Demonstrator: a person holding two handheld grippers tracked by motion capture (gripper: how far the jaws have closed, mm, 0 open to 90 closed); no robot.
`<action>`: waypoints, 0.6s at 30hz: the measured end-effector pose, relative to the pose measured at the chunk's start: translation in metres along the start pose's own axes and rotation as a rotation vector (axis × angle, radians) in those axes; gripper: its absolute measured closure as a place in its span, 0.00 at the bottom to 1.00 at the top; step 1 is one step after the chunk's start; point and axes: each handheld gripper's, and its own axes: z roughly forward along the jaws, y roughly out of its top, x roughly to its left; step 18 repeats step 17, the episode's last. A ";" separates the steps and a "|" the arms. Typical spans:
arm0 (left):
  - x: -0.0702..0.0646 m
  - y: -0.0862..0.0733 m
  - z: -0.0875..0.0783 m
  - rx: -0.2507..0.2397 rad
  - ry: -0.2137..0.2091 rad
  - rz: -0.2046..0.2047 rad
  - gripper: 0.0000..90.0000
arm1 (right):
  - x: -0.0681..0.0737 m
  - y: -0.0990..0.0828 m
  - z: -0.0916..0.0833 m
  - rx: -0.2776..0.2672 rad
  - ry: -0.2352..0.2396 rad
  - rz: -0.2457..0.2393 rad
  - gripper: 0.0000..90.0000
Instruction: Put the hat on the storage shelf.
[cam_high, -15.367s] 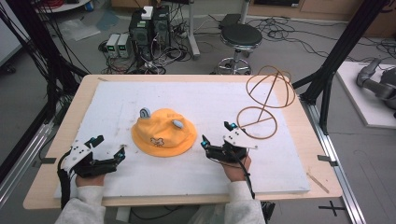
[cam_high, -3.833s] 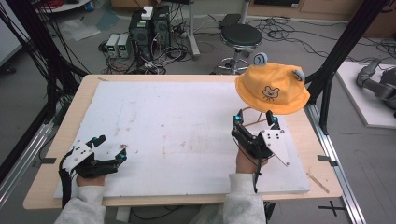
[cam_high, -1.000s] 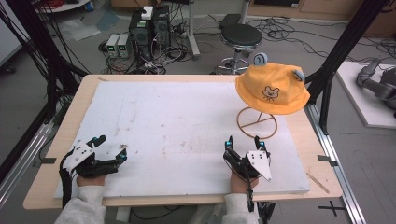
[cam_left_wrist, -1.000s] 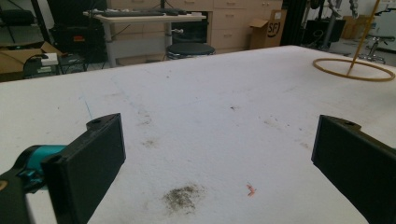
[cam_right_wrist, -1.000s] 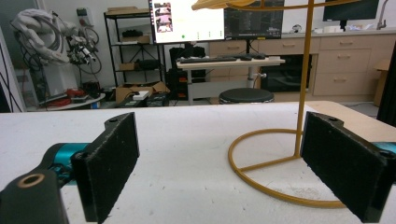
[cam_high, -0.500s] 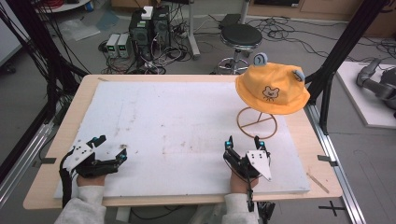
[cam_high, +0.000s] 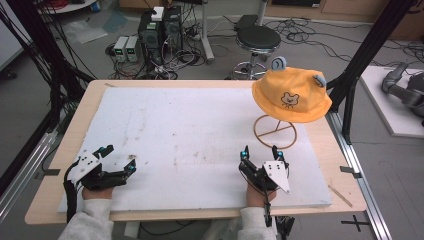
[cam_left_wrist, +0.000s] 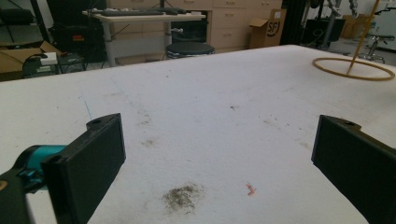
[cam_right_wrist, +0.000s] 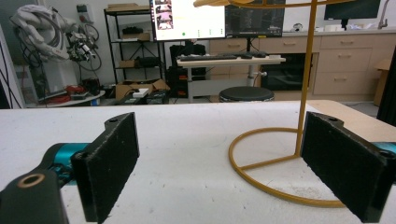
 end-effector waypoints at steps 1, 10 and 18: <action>0.000 0.000 0.000 -0.001 0.000 0.000 0.04 | 0.000 0.000 0.000 -0.001 -0.001 -0.001 0.13; -0.001 0.000 0.000 -0.002 0.001 0.002 0.04 | 0.001 0.000 0.000 0.000 -0.003 -0.005 0.13; 0.000 0.000 0.000 0.003 -0.001 -0.004 0.04 | 0.001 0.000 0.000 0.008 -0.002 -0.011 0.13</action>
